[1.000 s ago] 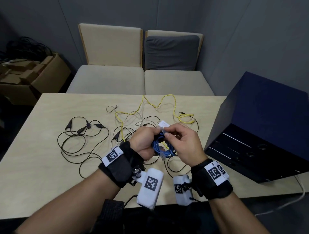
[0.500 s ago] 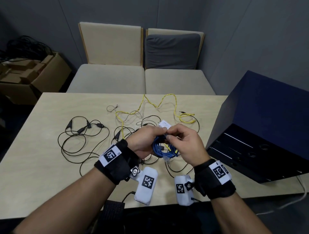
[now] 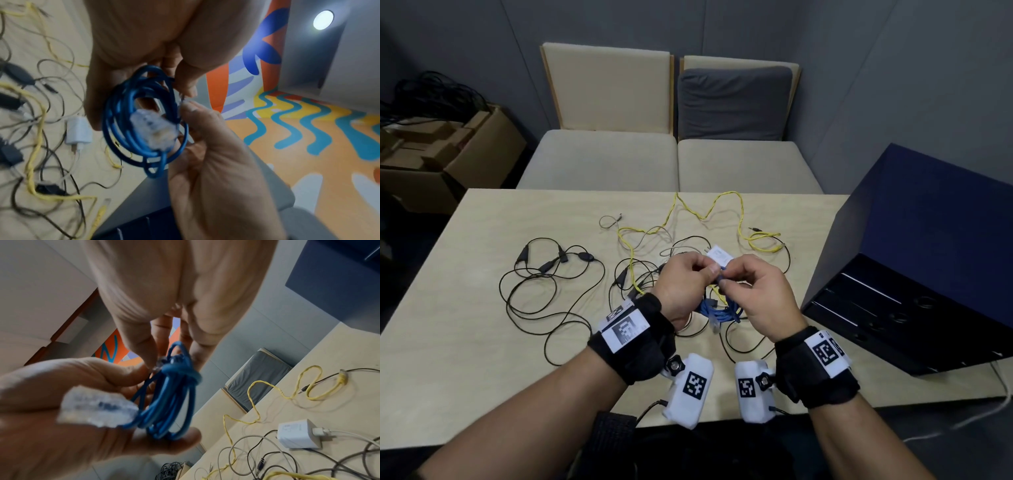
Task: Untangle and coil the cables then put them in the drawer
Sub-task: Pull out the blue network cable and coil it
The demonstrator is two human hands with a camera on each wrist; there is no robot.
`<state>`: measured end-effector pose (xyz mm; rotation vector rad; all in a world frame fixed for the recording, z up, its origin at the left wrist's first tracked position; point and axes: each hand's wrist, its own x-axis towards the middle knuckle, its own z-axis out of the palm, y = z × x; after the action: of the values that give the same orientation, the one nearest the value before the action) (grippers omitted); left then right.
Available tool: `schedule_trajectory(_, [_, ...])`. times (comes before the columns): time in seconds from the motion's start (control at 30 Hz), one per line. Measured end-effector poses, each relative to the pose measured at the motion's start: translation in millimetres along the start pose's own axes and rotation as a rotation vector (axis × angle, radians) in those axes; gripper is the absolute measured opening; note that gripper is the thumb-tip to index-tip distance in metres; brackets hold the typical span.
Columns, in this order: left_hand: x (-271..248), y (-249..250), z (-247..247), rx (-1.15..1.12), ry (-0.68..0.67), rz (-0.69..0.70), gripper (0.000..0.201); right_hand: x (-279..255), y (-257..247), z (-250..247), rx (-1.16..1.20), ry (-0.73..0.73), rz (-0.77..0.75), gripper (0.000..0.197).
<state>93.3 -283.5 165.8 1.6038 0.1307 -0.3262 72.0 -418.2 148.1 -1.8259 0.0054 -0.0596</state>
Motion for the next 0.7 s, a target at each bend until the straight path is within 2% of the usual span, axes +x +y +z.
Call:
schedule_trajectory(0.23, [2,-7,3,0.07,0.055,0.054,0.016,2,-1,4,-0.076,0.051,0.013,0.012])
schedule_trajectory(0.43, [5,-12,5,-0.007,0.075,0.022,0.016,3,-1,4,-0.116,0.056,0.001,0.025])
schedule_trajectory(0.6, [2,-12,10,-0.013,0.059,0.025,0.017,5,4,9,-0.127,0.144,0.019,0.023])
schedule_trajectory(0.7, [4,-11,8,-0.013,0.051,0.04,0.016,5,3,9,-0.133,0.181,-0.023,0.024])
